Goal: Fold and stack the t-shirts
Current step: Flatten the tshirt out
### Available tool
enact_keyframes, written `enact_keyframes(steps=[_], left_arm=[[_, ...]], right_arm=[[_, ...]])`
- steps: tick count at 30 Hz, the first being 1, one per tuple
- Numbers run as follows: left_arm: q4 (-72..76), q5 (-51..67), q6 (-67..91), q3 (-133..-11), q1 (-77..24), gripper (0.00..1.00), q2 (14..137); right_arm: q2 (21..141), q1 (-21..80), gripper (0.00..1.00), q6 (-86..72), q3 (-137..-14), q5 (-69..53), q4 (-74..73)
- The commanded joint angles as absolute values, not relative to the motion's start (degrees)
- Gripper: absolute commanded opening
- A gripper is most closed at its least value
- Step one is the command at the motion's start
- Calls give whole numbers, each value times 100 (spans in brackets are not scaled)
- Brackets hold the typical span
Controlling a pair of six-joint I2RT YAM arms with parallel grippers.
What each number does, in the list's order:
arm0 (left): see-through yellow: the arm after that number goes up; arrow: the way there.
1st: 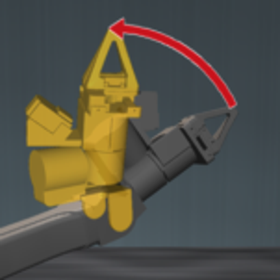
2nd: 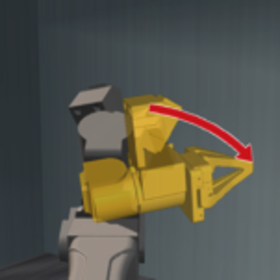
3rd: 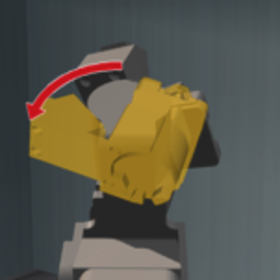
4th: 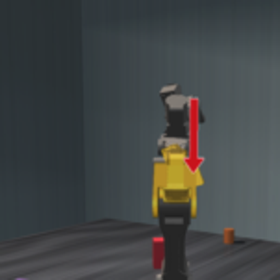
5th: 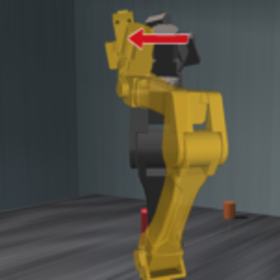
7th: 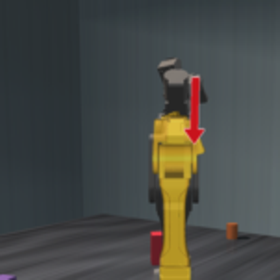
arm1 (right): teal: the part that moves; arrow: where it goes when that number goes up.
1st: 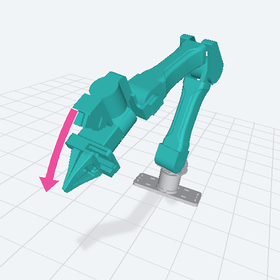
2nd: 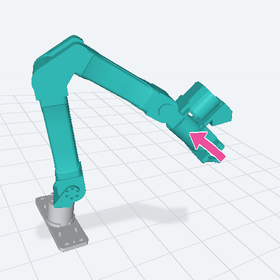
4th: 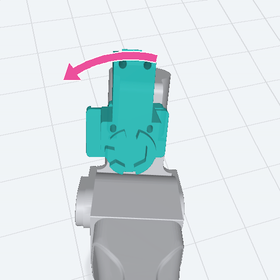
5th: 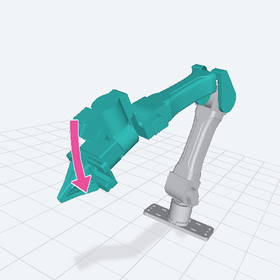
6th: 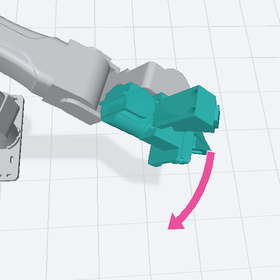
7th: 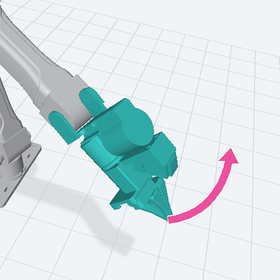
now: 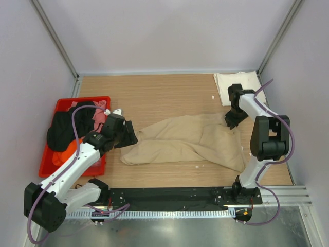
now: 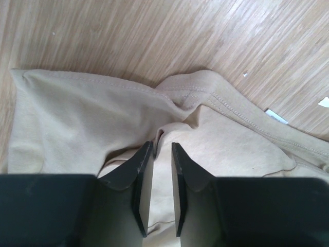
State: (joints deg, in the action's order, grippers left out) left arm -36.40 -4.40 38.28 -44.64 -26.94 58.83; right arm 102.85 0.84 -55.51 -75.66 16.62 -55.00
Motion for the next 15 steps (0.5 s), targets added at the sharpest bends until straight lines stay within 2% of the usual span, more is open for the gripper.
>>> enact_keyframes(steps=[1,8,9,10,11,15], left_arm=[[-3524,-387,3735,-4632,-2698,61,5836],[-3559,-404,3841,-4518,-2698,61,5695],[-3568,-404,3841,-4535,-2698,61,5704],[-3568,-404,3841,-4526,-2698,61,5704],[-3568,-404,3841,-4526,-2698,61,5713],[-3665,-501,3771,-4649,-2698,61,5818]], right_arm=[[9967,79,27,-5660,-7375,1794,-5450],[9915,70,26,-5696,-7163,1775,-5335],[9897,79,21,-5695,-7154,1793,-5309],[9862,70,9,-5687,-7154,1845,-5300],[9818,70,1,-5678,-7172,1950,-5326],[9564,70,1,-5538,-7294,2328,-5467]])
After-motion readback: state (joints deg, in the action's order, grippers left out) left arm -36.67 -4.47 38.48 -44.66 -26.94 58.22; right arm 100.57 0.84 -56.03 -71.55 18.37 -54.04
